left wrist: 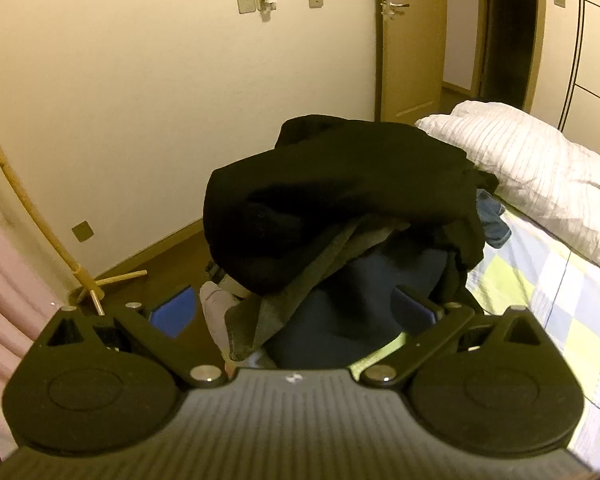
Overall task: Fold clothes
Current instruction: 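Approach the pile of black clothes with both grippers open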
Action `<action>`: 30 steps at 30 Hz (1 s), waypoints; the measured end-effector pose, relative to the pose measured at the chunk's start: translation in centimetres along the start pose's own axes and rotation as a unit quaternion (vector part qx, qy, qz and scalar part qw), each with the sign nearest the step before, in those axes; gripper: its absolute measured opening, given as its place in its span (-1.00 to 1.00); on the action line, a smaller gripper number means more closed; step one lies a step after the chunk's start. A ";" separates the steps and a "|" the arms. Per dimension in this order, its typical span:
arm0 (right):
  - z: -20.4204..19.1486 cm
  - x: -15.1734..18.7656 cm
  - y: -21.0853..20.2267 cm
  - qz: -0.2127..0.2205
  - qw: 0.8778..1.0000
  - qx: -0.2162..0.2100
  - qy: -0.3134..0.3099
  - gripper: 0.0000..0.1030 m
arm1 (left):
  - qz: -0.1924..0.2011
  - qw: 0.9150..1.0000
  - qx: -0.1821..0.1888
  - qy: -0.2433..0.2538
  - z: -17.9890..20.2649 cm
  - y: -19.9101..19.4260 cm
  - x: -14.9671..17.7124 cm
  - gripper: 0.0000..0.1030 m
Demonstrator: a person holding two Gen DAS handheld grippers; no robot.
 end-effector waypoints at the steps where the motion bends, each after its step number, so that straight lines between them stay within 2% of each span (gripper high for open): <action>1: 0.0 0.1 0.1 0.000 1.000 0.001 0.000 1.00 | 0.001 1.000 0.001 0.001 0.1 0.0 0.0 0.98; 10: -0.5 0.5 0.6 0.002 1.000 0.006 -0.004 1.00 | 0.012 1.000 0.007 0.009 1.1 -0.5 0.3 0.98; 14: -0.1 0.4 0.6 0.000 1.000 0.005 -0.004 1.00 | -0.005 0.999 0.031 -0.016 0.2 -0.4 0.4 0.98; 19: -0.1 0.6 0.6 -0.008 1.000 0.011 -0.008 1.00 | 0.006 0.999 0.033 0.006 0.4 -0.7 0.6 0.98; 20: -0.1 0.6 0.6 -0.009 1.000 0.014 -0.008 1.00 | 0.006 0.999 0.048 0.016 0.7 -0.8 0.6 0.98; 24: 0.4 0.8 0.6 -0.014 1.000 0.012 0.003 1.00 | 0.013 0.998 0.056 0.029 1.3 -0.9 0.9 0.98; 30: 0.8 0.8 0.5 -0.017 1.000 0.009 0.008 1.00 | 0.000 0.997 0.067 0.036 1.9 -0.6 1.4 0.98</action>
Point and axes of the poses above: each gripper's, at about its wrist camera, not at the fingertips, and y roughly the way its jaws point, z to its right, x to its underside, the point moved 4 cm from there along y, roughly the way its jaws point
